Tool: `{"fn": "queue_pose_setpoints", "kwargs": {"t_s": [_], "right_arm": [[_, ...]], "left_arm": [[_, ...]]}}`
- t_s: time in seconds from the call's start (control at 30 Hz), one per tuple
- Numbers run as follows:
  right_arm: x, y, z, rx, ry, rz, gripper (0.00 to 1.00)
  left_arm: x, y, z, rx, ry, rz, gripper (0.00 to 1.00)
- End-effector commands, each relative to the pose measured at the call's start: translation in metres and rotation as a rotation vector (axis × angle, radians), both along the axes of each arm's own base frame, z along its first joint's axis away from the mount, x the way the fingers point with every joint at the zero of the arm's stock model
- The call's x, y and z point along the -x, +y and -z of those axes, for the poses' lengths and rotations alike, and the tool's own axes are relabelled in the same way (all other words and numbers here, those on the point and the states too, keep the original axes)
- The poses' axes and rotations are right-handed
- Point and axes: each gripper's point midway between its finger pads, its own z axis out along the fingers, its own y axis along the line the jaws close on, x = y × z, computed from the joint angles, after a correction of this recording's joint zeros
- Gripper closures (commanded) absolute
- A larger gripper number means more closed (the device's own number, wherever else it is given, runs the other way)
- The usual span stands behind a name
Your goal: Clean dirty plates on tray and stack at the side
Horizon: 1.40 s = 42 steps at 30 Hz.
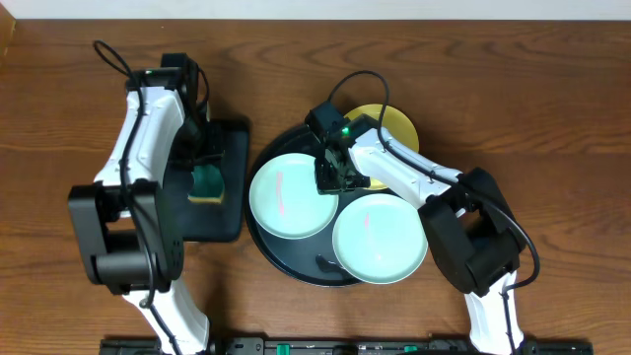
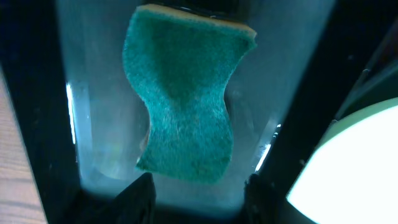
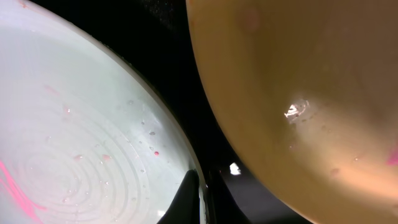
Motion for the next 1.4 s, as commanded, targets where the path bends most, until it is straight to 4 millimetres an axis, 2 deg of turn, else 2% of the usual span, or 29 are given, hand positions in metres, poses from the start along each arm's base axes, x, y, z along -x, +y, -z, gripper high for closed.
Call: {"fn": "queue_pose_setpoints", "kwargs": {"t_s": [0.0,0.3,0.6,0.83,1.1,1.37], "right_arm": [[0.003,0.007,0.010,0.004,0.009,-0.015,0.99],[0.003,0.007,0.010,0.004,0.009,-0.015,0.99],[0.003,0.007,0.010,0.004,0.008,-0.015,0.99],[0.003,0.007,0.010,0.004,0.009,-0.015,0.99],[0.002,0.007,0.010,0.002,0.006,-0.015,0.99],[0.003,0.007,0.010,0.003,0.007,-0.015,0.99]], "left_arm": [[0.003,0.001,0.014,0.012,0.039,0.059,0.56],[-0.004,0.006,0.043,-0.012,0.048,0.083,0.62],[-0.008,0.011,0.044,-0.015,0.028,0.062,0.62],[-0.006,0.031,0.044,-0.064,0.031,-0.080,0.62],[-0.010,0.017,0.048,-0.009,0.013,-0.058,0.62],[0.010,0.014,0.069,-0.006,0.059,-0.053,0.62]]}}
